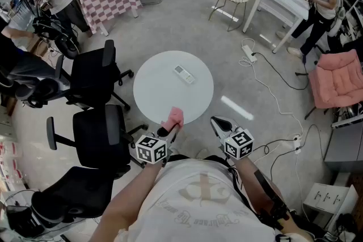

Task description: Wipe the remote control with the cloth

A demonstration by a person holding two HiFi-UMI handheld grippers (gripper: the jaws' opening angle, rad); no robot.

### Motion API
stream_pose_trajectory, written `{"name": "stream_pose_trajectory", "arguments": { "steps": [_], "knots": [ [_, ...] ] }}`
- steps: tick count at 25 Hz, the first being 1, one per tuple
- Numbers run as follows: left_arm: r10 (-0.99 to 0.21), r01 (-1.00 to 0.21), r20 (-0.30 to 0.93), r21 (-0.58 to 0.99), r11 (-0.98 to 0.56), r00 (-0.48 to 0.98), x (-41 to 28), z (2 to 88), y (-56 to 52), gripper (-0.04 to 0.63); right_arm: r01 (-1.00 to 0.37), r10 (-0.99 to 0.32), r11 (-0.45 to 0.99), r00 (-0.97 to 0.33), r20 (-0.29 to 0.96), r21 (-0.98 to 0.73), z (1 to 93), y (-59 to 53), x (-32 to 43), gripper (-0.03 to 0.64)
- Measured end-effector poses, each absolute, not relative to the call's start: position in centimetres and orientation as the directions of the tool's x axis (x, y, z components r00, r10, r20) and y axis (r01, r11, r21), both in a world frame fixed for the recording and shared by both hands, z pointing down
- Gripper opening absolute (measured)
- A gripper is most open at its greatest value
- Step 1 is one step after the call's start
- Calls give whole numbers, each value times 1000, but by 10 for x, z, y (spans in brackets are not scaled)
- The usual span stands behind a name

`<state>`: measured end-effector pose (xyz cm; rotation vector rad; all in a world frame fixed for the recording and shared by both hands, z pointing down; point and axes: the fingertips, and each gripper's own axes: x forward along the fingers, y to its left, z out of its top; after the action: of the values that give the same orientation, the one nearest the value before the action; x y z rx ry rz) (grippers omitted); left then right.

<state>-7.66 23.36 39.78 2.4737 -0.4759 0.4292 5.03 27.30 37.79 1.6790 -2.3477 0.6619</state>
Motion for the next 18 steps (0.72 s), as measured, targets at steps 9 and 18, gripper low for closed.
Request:
{"name": "stream_pose_trajectory", "arguments": {
  "steps": [9,18],
  "knots": [
    [-207,-385,380,484,-786,901,-102,395,212,38,-948,-874,214,-293,388,-234,372,254,27,8],
    [-202,-377,369,499,-781,907,-133,401,187,38,-961,-875,162,-245,418,-224,382,233,9,8]
  ]
}}
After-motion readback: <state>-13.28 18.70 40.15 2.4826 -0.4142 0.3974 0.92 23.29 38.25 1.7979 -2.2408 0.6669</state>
